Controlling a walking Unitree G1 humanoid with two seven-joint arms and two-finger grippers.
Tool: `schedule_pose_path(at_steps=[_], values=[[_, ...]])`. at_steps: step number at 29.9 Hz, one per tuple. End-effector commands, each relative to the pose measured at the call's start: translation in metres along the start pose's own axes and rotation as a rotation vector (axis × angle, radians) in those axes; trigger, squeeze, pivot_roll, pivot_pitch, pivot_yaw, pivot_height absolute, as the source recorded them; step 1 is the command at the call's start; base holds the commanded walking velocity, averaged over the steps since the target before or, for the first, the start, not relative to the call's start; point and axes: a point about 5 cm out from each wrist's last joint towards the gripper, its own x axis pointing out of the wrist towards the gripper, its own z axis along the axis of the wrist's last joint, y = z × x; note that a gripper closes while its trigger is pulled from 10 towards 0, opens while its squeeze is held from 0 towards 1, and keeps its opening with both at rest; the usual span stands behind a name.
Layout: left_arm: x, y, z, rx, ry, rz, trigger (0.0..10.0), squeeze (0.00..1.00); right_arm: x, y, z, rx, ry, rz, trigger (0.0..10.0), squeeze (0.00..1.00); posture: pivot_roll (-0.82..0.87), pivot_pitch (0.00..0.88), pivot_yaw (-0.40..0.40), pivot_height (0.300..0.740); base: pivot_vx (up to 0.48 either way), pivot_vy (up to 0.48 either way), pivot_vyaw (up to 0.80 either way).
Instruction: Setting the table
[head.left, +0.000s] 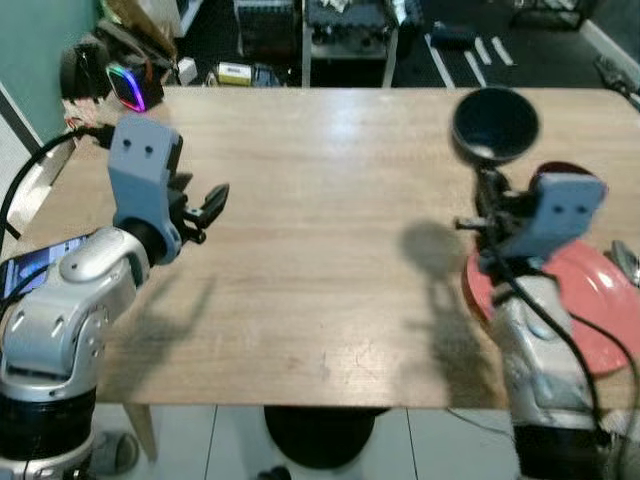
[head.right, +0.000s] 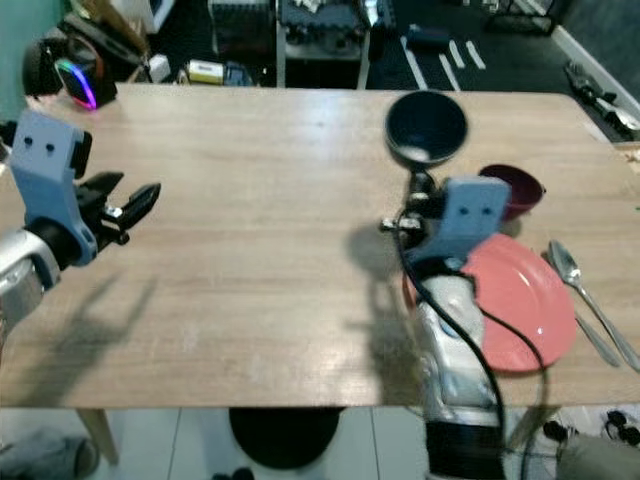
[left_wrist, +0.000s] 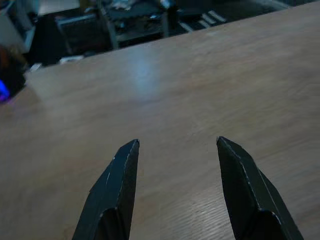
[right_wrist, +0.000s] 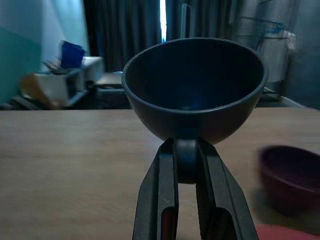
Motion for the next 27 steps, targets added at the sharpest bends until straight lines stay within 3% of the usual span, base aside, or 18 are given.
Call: schedule_pose_path(at_steps=[1, 5, 13, 27], values=[[0.004, -0.002, -0.003, 0.008, 0.008, -0.017, 10.0, 0.00, -0.006, 0.002, 0.003, -0.007, 0.017, 0.035, 10.0, 0.00, 0.02, 0.035, 0.119, 0.740, 0.000, 0.000, 0.00], [0.013, -0.006, -0.007, -0.009, -0.004, -0.005, 10.0, 0.00, -0.014, 0.002, -0.007, 0.003, 0.080, 0.032, 10.0, 0.00, 0.00, 0.026, 0.119, 0.740, 0.000, 0.000, 0.00], [0.022, -0.013, -0.015, -0.039, -0.010, 0.005, 10.0, 0.00, -0.008, 0.006, -0.013, 0.060, 0.110, -0.007, 10.0, 0.00, 0.00, 0.011, 0.112, 0.740, 0.000, 0.000, 0.00], [0.028, -0.015, -0.019, -0.047, -0.021, 0.003, 10.0, 0.00, -0.010, 0.005, -0.018, 0.067, 0.141, -0.016, 10.0, 0.00, 0.00, 0.011, 0.120, 0.740, 0.000, 0.000, -0.77]])
